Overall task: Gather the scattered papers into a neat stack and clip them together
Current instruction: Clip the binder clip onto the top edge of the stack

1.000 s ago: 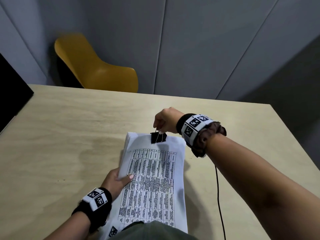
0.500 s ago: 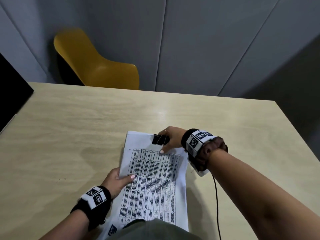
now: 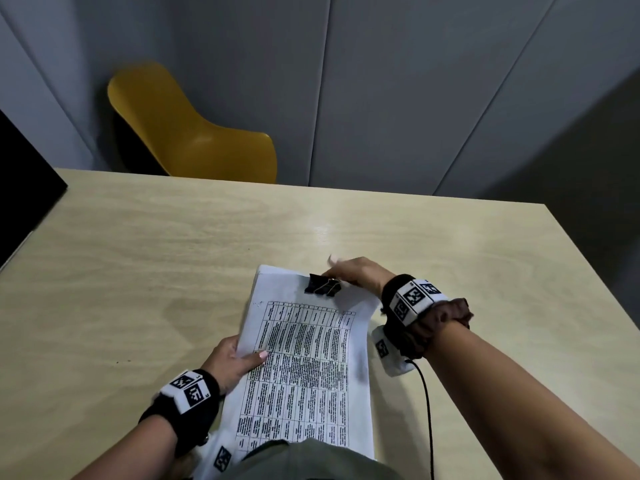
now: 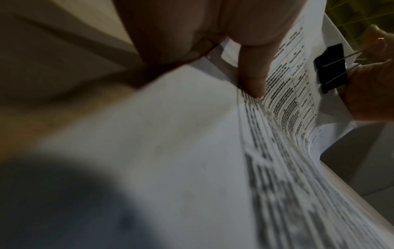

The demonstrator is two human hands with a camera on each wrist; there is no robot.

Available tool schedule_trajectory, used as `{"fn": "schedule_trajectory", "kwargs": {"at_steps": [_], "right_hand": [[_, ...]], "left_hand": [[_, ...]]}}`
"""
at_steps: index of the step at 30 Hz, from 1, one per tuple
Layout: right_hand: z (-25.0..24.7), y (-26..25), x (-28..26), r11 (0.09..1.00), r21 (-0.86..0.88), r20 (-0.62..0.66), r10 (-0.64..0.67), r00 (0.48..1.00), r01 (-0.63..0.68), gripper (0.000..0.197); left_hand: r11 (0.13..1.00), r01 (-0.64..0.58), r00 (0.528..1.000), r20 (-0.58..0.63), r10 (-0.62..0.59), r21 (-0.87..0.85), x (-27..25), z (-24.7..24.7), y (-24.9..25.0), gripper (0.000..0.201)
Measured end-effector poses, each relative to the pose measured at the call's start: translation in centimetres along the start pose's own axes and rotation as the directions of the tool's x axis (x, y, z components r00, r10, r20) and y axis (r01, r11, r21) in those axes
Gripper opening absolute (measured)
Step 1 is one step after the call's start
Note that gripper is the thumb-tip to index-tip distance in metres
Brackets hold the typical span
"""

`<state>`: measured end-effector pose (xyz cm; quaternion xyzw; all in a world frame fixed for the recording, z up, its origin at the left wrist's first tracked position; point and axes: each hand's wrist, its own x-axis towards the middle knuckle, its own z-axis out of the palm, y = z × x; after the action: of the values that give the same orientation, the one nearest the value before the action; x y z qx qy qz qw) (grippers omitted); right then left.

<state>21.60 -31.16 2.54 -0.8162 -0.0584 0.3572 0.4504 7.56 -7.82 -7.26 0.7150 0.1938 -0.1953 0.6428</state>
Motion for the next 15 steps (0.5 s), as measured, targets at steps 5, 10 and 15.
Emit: {"fn": "schedule_trajectory", "kwargs": {"at_steps": [5, 10, 15], "right_hand": [[1.1, 0.8, -0.7, 0.973, -0.188, 0.051, -0.128, 0.99, 0.136, 0.037], [2.9, 1.3, -0.3, 0.903, -0.411, -0.112, -0.185, 0.976, 0.124, 0.037], [3.7, 1.6, -0.1, 0.866, -0.481, -0.244, -0.285, 0.927, 0.14, 0.041]], "left_hand": [[0.999, -0.02, 1.0, 0.012, 0.02, 0.03, 0.0, 0.0, 0.4, 0.015], [1.0, -0.003, 1.0, 0.027, 0.003, 0.003, -0.2, -0.1, 0.4, 0.02], [1.0, -0.018, 1.0, 0.024, 0.018, -0.012, -0.3, -0.2, 0.7, 0.038]]}}
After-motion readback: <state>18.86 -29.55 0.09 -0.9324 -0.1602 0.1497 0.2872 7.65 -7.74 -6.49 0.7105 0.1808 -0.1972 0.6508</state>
